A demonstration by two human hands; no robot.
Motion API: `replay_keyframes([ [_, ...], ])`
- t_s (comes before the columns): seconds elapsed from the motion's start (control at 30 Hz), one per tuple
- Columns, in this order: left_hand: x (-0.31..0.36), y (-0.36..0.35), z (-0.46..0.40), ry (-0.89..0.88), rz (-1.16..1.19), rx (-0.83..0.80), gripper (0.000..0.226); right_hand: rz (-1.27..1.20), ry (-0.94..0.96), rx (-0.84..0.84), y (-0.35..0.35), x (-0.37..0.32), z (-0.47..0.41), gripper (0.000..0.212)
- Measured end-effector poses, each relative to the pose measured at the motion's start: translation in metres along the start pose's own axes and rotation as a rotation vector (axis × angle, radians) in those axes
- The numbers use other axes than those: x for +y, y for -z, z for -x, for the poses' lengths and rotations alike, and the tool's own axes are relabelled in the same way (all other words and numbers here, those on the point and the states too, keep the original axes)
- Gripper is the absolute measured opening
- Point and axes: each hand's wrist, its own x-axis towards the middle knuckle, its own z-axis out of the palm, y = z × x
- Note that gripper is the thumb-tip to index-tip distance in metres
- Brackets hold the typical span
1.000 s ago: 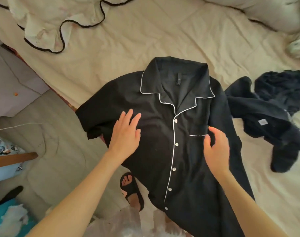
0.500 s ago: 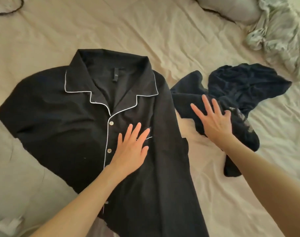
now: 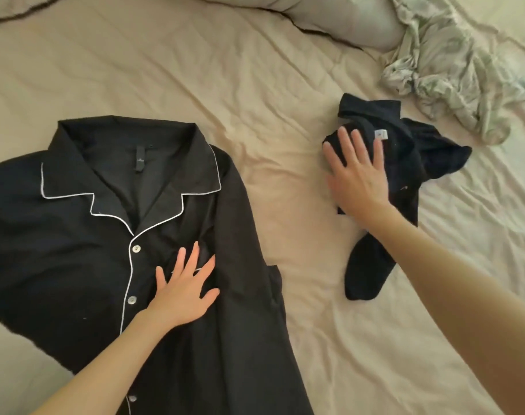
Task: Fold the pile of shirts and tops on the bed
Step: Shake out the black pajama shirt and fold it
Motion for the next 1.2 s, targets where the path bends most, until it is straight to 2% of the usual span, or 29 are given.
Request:
replay_keyframes([
  [0.1,0.000,0.002,0.001,-0.002,0.003,-0.020,0.068,-0.278,0.093,-0.047,-0.013,-0.068,0.053,0.049],
  [0.17,-0.001,0.001,0.001,-0.002,-0.006,-0.019,0.069,-0.584,-0.091,-0.196,-0.017,-0.107,0.093,0.046],
  [0.23,-0.001,-0.001,0.002,-0.005,-0.020,-0.009,0.069,-0.842,-0.440,-0.346,-0.022,-0.130,0.127,0.046],
  [0.3,-0.001,-0.004,0.003,-0.007,-0.031,0.005,0.068,-1.044,-0.665,-0.454,-0.027,-0.142,0.149,0.038],
  [0.37,0.000,-0.006,0.005,-0.010,-0.039,0.015,0.068,-1.167,-0.703,-0.609,-0.030,-0.144,0.158,0.026],
  [0.43,0.001,-0.005,0.007,-0.016,-0.033,0.019,0.067,-1.227,-0.689,-0.735,-0.032,-0.137,0.156,0.028],
  [0.5,0.001,-0.002,0.008,-0.022,0.002,0.018,0.064,-1.243,-0.710,-0.669,-0.029,-0.124,0.150,0.024],
  [0.63,0.000,0.007,0.012,-0.041,0.054,0.021,0.062,-1.214,-0.796,-0.313,-0.007,-0.084,0.134,0.028],
  [0.73,0.003,0.008,0.016,-0.062,0.014,0.053,0.065,-1.153,-0.807,-0.206,0.007,-0.067,0.120,0.035],
  [0.8,0.006,0.006,0.017,-0.048,0.004,0.078,0.063,-1.194,-0.849,-0.205,0.007,-0.068,0.115,0.040],
  [0.87,0.011,0.000,0.020,-0.038,0.054,0.161,0.056,-1.257,-0.905,-0.281,0.003,-0.077,0.120,0.040],
  [1.0,0.030,-0.014,0.030,-0.078,0.317,0.490,0.035,-1.409,-0.956,-0.504,-0.019,-0.092,0.154,0.055],
  [1.07,0.043,-0.021,0.033,-0.071,0.519,0.432,0.031,-1.480,-0.951,-0.576,-0.022,-0.098,0.169,0.060],
  [1.2,0.067,-0.026,0.039,-0.070,0.877,0.096,0.046,-1.443,-0.892,-0.505,-0.015,-0.109,0.179,0.035],
])
